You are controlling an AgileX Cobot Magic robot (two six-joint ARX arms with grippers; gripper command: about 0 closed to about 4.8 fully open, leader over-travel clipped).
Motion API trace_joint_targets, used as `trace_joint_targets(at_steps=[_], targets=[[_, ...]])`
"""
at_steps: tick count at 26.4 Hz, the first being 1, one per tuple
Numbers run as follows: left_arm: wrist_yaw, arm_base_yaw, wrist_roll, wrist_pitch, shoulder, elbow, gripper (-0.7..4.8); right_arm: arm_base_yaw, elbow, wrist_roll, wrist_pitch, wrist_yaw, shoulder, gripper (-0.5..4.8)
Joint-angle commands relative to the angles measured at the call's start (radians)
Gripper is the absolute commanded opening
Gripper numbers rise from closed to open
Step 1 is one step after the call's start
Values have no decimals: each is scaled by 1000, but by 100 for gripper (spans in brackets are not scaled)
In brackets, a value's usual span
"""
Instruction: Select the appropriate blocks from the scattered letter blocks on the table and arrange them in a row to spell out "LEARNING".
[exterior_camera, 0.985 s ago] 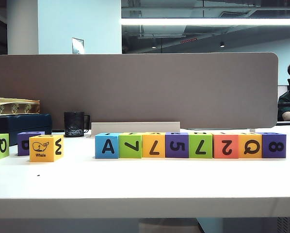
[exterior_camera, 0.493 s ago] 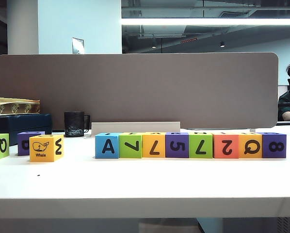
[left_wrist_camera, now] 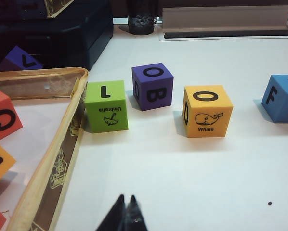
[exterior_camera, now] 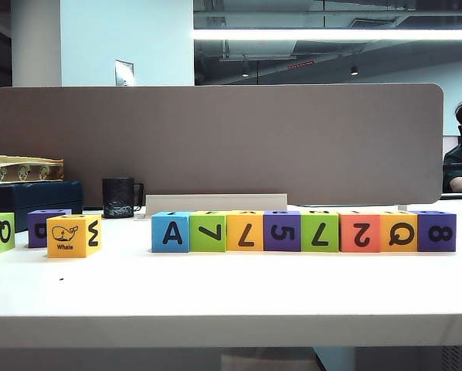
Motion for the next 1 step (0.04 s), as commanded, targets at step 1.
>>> trace_joint_targets(at_steps=[1], targets=[[4, 1, -3, -9, 0, 1, -5, 2, -2, 4, 8, 8, -12, -1]])
